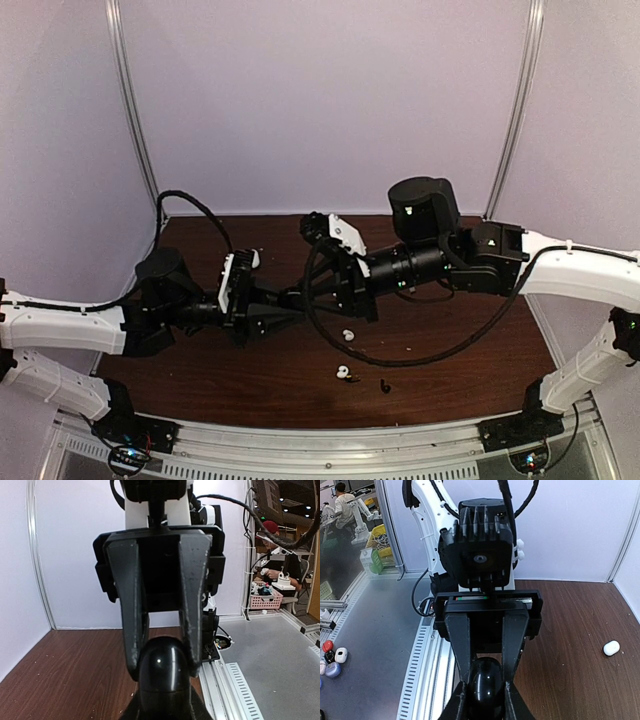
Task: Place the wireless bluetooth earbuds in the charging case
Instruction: Pass from the right arm to the left, then open the charging case.
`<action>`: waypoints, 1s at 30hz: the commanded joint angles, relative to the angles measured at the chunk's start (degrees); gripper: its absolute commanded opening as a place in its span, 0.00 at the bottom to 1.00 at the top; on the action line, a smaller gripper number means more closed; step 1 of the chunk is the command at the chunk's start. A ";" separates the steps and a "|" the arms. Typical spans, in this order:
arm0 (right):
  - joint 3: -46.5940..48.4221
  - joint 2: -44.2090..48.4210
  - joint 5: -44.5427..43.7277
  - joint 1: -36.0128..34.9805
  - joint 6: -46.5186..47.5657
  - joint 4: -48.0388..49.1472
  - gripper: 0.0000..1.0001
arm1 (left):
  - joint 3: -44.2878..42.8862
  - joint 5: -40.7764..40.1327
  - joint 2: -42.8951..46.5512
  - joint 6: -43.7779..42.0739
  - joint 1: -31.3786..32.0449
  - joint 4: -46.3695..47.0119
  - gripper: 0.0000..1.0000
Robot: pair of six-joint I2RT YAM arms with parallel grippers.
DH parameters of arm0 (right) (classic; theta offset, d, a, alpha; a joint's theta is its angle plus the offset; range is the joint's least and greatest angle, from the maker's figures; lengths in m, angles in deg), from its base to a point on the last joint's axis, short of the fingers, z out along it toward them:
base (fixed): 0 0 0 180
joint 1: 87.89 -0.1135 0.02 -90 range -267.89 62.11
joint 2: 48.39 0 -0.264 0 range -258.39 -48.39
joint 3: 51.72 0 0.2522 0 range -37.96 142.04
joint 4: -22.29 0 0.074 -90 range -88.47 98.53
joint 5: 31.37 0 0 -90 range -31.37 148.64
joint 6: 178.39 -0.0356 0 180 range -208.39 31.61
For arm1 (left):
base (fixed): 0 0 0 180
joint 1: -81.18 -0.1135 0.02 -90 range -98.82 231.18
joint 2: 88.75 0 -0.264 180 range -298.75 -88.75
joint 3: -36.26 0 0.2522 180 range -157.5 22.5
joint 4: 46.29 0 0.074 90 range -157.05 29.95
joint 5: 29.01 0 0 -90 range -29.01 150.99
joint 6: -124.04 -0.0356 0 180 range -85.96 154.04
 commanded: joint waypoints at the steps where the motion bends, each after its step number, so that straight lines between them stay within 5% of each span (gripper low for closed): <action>1: 1.90 0.55 -0.63 -0.33 0.06 0.11 0.14 | -1.85 -0.44 -0.26 -0.94 0.06 1.06 0.19; 10: 1.46 0.94 -1.69 -0.27 -0.46 0.59 0.52 | -1.58 0.84 0.01 -1.52 0.02 1.98 0.08; 30: 0.58 1.35 -6.14 4.74 -4.64 3.82 0.51 | -0.52 4.39 1.18 -3.66 0.13 3.37 0.05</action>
